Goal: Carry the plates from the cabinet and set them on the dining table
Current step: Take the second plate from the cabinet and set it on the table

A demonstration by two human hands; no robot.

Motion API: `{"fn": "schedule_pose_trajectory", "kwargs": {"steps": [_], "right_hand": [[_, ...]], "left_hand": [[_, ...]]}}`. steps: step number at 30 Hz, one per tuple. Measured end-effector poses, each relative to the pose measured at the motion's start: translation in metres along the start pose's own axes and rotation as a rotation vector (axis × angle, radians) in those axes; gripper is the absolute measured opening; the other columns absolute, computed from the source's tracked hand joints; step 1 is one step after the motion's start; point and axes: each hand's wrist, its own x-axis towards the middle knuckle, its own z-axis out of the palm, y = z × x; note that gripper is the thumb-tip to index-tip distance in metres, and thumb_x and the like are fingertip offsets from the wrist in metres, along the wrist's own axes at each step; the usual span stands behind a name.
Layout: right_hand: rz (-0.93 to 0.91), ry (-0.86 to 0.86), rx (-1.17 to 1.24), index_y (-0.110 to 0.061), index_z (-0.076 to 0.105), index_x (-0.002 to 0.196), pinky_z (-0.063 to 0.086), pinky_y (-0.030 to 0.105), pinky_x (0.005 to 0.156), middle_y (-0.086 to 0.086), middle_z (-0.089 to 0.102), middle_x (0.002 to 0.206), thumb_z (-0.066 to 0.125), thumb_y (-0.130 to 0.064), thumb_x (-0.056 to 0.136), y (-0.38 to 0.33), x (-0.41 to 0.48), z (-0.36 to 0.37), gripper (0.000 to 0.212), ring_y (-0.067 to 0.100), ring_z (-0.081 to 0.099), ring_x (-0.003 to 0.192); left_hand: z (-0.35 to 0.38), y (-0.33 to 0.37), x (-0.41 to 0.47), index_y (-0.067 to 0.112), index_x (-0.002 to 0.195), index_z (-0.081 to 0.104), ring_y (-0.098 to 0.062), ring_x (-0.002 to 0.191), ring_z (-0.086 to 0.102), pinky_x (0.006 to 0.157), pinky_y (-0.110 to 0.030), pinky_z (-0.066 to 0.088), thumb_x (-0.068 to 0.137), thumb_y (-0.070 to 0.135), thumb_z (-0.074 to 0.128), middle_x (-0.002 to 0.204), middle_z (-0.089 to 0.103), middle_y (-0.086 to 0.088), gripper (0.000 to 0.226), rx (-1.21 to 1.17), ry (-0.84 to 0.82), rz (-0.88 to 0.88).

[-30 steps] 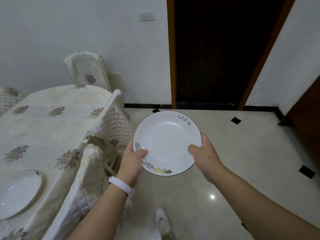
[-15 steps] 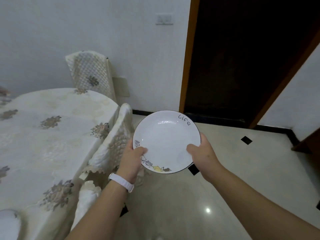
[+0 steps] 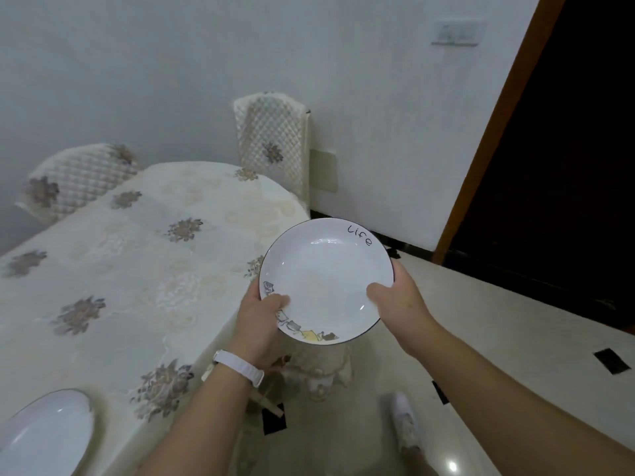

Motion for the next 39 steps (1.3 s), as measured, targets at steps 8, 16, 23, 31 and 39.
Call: {"fn": "schedule_pose_trajectory", "kwargs": {"steps": [8, 16, 23, 31, 39], "right_hand": [[-0.006, -0.287, -0.034, -0.027, 0.055, 0.116, 0.054, 0.028, 0.075, -0.01, 0.066, 0.104, 0.049, -0.002, 0.081, -0.023, 0.129, 0.005, 0.043, 0.012, 0.063, 0.096], [-0.018, -0.511, -0.136, -0.029, 0.056, 0.117, 0.054, 0.038, 0.087, -0.006, 0.067, 0.109, 0.053, -0.015, 0.074, -0.05, 0.218, 0.018, 0.046, 0.018, 0.062, 0.103], [-0.038, -0.735, -0.212, -0.026, 0.051, 0.114, 0.042, 0.005, 0.054, -0.016, 0.06, 0.094, 0.049, 0.002, 0.088, -0.059, 0.238, 0.063, 0.038, 0.005, 0.058, 0.083], [-0.029, -0.879, -0.338, -0.03, 0.049, 0.114, 0.045, 0.019, 0.067, -0.017, 0.06, 0.101, 0.049, -0.004, 0.087, -0.047, 0.258, 0.145, 0.038, 0.001, 0.056, 0.091], [-0.005, -0.926, -0.409, -0.028, 0.048, 0.123, 0.048, 0.021, 0.066, -0.01, 0.062, 0.109, 0.048, -0.003, 0.087, -0.046, 0.285, 0.226, 0.044, 0.003, 0.058, 0.095]], "left_hand": [[0.037, 0.014, 0.066, 0.021, 0.106, 0.065, -0.034, 0.089, 0.068, 0.077, -0.046, 0.056, 0.084, -0.014, 0.046, 0.104, 0.072, -0.012, 0.046, -0.012, 0.287, 0.031], [0.071, 0.031, 0.101, 0.022, 0.113, 0.061, -0.024, 0.075, 0.071, 0.059, -0.042, 0.059, 0.087, -0.014, 0.043, 0.105, 0.07, -0.009, 0.048, -0.097, 0.507, 0.063], [0.046, 0.031, 0.102, 0.023, 0.116, 0.061, -0.028, 0.09, 0.068, 0.062, -0.036, 0.056, 0.086, -0.011, 0.046, 0.108, 0.07, -0.006, 0.048, -0.07, 0.733, 0.101], [-0.017, 0.014, 0.124, 0.018, 0.124, 0.059, -0.031, 0.095, 0.067, 0.069, -0.039, 0.055, 0.085, -0.011, 0.047, 0.11, 0.07, -0.008, 0.05, -0.126, 0.876, 0.097], [-0.084, 0.004, 0.171, 0.019, 0.125, 0.058, -0.026, 0.091, 0.068, 0.067, -0.033, 0.055, 0.086, -0.012, 0.049, 0.109, 0.07, -0.009, 0.051, -0.192, 0.9, 0.069]]}}
